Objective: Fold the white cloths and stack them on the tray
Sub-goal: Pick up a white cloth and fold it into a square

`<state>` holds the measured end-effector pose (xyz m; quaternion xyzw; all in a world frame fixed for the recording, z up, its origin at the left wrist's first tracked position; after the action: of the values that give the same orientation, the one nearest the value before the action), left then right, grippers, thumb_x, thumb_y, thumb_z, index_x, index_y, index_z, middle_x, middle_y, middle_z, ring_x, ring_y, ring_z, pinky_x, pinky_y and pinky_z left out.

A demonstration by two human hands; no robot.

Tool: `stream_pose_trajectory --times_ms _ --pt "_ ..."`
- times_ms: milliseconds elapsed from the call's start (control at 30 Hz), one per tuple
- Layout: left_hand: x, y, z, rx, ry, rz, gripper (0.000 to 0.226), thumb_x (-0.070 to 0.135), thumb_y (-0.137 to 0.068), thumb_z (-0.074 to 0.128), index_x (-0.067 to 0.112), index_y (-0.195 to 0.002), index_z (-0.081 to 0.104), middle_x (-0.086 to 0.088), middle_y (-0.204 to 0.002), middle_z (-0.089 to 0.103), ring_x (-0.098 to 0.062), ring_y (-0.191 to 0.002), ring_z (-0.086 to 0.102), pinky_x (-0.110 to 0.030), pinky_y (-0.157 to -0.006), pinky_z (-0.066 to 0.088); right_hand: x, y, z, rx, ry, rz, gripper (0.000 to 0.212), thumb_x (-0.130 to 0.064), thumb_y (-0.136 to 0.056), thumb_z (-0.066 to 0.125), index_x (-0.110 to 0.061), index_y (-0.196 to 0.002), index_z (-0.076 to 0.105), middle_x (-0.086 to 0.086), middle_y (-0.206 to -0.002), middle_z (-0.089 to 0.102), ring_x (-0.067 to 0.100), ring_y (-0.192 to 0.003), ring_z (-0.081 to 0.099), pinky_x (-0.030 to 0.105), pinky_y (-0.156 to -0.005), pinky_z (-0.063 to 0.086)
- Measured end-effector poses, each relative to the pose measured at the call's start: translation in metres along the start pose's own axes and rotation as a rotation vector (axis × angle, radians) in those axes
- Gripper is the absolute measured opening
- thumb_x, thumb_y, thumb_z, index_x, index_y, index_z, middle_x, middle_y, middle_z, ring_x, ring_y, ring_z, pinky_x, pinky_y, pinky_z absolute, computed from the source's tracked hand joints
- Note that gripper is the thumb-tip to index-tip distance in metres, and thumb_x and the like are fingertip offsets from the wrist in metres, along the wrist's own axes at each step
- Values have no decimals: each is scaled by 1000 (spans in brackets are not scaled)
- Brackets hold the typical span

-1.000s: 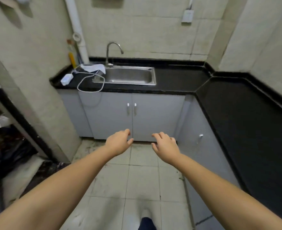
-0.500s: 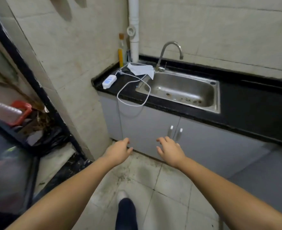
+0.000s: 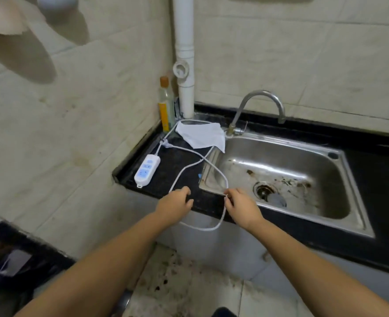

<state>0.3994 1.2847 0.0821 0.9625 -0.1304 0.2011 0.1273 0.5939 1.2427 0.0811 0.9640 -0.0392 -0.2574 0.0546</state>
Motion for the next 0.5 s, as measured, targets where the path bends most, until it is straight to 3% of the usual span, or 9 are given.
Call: stream_pose_trajectory --times_ms 267,500 --pt "6 -154 -16 6 26 75 19 21 -93 47 13 -107 57 -11 -105 63 -31 -96 59 -40 -79 50 10 -167 -10 19 71 -55 23 -17 -93 46 -10 -108 61 13 -113 55 31 -103 54 38 -91 45" --pt "2 -281 -14 42 24 49 27 15 -93 45 12 -117 55 -9 -117 54 -27 -110 49 -40 -89 45 8 -293 2 -56 230 -181 35 -19 -92 47 -14 -126 54 10 -125 51 31 -118 46 40 -94 40"
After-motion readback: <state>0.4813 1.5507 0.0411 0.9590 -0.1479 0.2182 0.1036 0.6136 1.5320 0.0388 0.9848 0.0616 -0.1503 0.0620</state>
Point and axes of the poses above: each hand's wrist, its own y-axis away from the middle knuckle, its own z-axis out of the palm, x = y × z, the point moved 4 cm from there along -y, towards the middle knuckle
